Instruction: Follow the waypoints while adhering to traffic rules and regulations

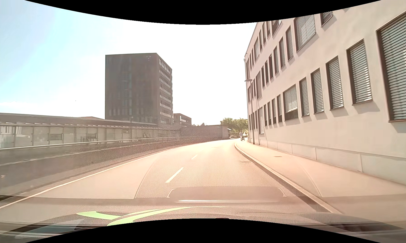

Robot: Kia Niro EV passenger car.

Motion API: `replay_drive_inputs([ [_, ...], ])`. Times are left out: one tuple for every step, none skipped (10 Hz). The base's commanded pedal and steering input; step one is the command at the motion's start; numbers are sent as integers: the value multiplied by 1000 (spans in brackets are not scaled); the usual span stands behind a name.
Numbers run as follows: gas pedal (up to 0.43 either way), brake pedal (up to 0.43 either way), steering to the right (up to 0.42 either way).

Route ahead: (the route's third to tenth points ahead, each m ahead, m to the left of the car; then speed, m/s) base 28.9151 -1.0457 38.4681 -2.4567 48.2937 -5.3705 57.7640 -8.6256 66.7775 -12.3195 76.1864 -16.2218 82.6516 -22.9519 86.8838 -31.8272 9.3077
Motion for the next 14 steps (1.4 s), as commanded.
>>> replay_drive_inputs([
  [87,0,25],
  [87,0,25],
  [87,0,24],
  [87,0,23],
  [87,0,20],
  [87,0,19],
  [87,0,19],
  [87,0,19],
  [87,0,19],
  [87,0,20],
  [87,0,19],
  [87,0,19],
  [87,0,19],
  [87,0,19],
])
